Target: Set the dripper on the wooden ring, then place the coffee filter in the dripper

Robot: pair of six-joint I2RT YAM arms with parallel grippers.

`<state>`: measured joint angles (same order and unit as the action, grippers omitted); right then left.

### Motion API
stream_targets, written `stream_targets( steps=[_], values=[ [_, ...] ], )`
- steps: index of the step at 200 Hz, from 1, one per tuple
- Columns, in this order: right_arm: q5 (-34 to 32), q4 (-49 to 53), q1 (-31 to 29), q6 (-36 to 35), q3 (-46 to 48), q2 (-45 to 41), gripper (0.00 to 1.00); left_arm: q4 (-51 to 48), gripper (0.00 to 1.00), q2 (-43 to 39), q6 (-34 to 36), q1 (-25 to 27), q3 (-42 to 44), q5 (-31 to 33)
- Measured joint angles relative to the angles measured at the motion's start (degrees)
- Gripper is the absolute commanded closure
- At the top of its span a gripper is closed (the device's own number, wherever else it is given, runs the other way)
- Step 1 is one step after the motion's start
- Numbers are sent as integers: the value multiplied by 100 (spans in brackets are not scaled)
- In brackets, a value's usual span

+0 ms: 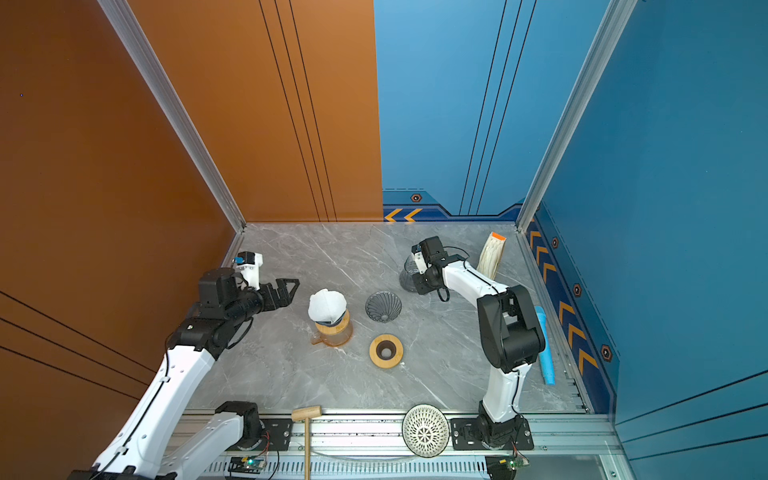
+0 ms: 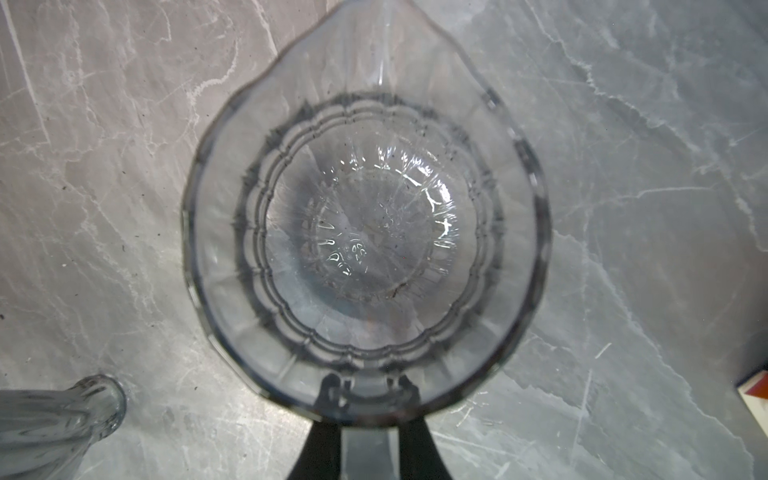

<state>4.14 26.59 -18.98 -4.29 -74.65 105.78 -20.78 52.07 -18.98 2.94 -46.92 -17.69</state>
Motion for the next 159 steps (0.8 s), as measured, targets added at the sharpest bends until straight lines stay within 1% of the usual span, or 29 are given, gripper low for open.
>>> stream_targets(
  steps=[77,159],
  values=[
    [-188,-2,-98,2,52,-50,95,0,2,-46,-2,0,11,-2],
    [-315,306,-155,26,741,-970,99,2,2,-44,-2,0,44,-52]
  ],
)
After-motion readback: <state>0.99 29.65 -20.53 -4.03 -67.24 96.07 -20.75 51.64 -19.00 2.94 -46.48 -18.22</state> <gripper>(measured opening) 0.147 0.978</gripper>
